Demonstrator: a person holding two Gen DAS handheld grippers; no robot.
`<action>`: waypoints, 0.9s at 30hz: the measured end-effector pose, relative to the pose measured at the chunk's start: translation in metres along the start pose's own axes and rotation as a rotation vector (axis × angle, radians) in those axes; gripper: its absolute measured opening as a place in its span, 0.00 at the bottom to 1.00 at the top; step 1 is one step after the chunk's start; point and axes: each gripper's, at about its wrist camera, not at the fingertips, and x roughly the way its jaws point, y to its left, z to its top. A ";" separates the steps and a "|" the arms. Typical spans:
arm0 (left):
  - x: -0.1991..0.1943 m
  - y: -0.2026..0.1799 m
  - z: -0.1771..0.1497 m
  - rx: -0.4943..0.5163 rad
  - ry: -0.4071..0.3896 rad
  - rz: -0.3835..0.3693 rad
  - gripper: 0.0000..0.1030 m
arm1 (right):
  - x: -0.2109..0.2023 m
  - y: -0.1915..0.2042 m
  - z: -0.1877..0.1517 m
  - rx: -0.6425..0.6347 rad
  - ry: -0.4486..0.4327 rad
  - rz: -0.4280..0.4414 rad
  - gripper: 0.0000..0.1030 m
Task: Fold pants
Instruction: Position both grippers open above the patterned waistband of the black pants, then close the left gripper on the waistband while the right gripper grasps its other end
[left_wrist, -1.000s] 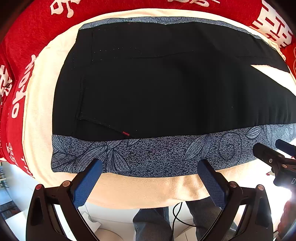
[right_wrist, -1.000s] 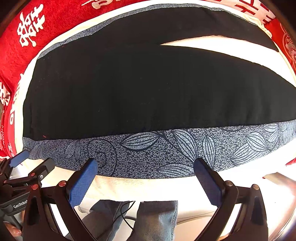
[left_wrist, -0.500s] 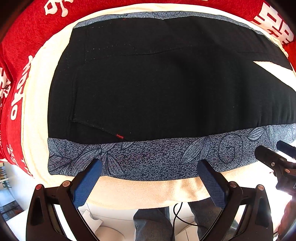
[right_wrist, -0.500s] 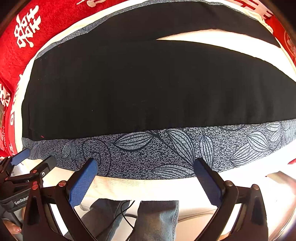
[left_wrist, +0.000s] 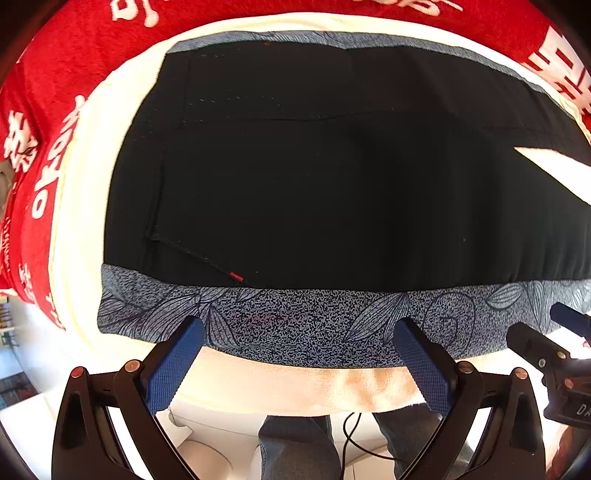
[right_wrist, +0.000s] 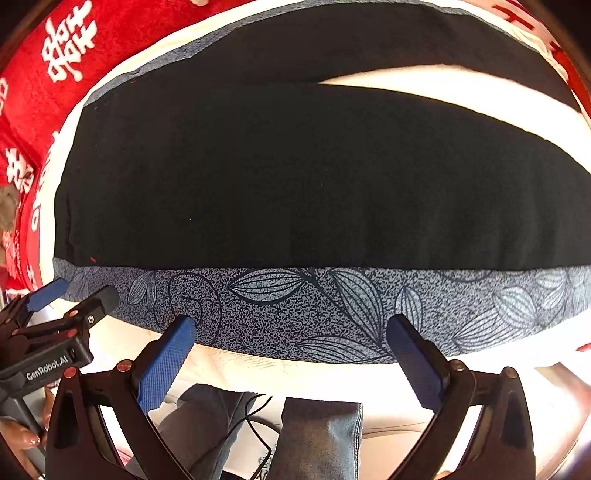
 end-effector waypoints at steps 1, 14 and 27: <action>-0.001 0.000 -0.002 -0.004 -0.007 0.003 1.00 | -0.001 0.000 0.003 -0.008 0.000 0.003 1.00; 0.000 0.002 -0.021 0.003 -0.040 -0.001 1.00 | -0.003 -0.011 -0.006 -0.034 -0.054 -0.006 1.00; 0.000 0.072 -0.052 -0.048 -0.116 -0.151 1.00 | -0.008 -0.015 -0.039 0.165 -0.076 0.438 1.00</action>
